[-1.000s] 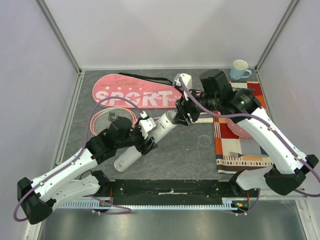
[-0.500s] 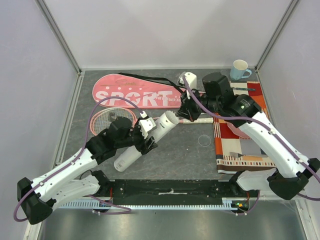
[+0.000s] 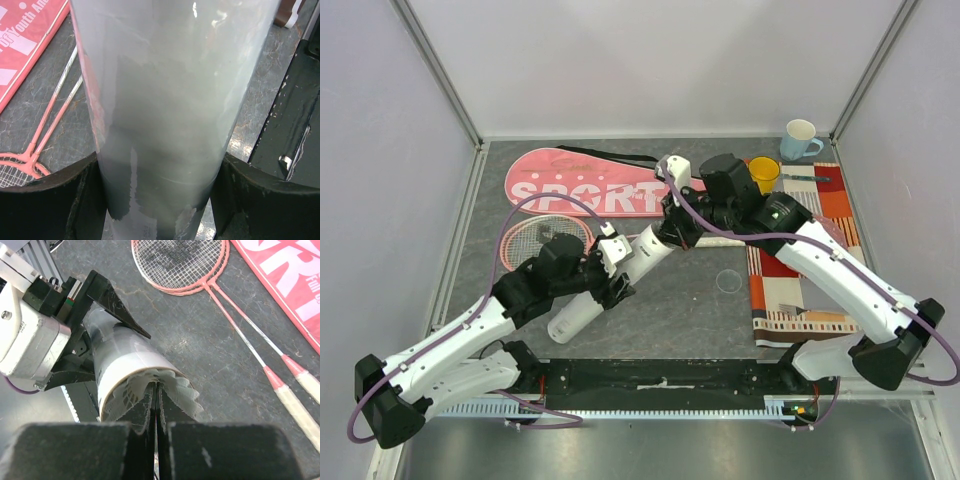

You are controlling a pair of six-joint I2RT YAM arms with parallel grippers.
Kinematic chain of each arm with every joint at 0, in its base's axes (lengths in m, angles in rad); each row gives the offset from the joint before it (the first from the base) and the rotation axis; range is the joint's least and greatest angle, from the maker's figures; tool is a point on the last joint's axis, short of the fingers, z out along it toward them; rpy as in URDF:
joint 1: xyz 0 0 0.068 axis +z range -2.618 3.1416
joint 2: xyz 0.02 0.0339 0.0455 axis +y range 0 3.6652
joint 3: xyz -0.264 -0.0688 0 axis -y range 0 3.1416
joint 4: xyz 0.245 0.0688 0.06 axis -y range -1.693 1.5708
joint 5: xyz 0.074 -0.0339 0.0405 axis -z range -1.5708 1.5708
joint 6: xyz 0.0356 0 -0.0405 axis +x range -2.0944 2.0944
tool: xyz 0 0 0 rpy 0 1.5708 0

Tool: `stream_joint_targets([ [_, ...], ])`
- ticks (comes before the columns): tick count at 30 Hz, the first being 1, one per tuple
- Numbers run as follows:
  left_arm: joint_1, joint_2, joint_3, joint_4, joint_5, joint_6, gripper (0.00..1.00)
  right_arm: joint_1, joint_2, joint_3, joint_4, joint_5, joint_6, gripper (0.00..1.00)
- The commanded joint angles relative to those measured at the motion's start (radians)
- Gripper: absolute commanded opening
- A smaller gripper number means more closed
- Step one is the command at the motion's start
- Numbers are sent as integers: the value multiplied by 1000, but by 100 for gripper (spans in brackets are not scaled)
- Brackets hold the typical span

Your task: Pack up the badminton gear

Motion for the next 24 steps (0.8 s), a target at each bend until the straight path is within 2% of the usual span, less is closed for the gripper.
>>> stream_joint_targets([
  [1,1,-1,34,38,7,14,17,19,21,-7,61,-17,12,0],
  [8,-1,-1,34,40,12,14,17,41,33,-28,89,-43,21,0],
  [14,1,-7,32,41,13,14,16,44,27,-80,205,-121,81,0],
  [18,1,-14,29,41,7,11,16,43,4,-88,222,-88,96,0],
  [21,1,-17,28,41,3,11,16,43,-31,-83,189,-8,72,6],
  [24,-1,-18,29,41,1,12,16,41,-62,-47,115,87,43,19],
])
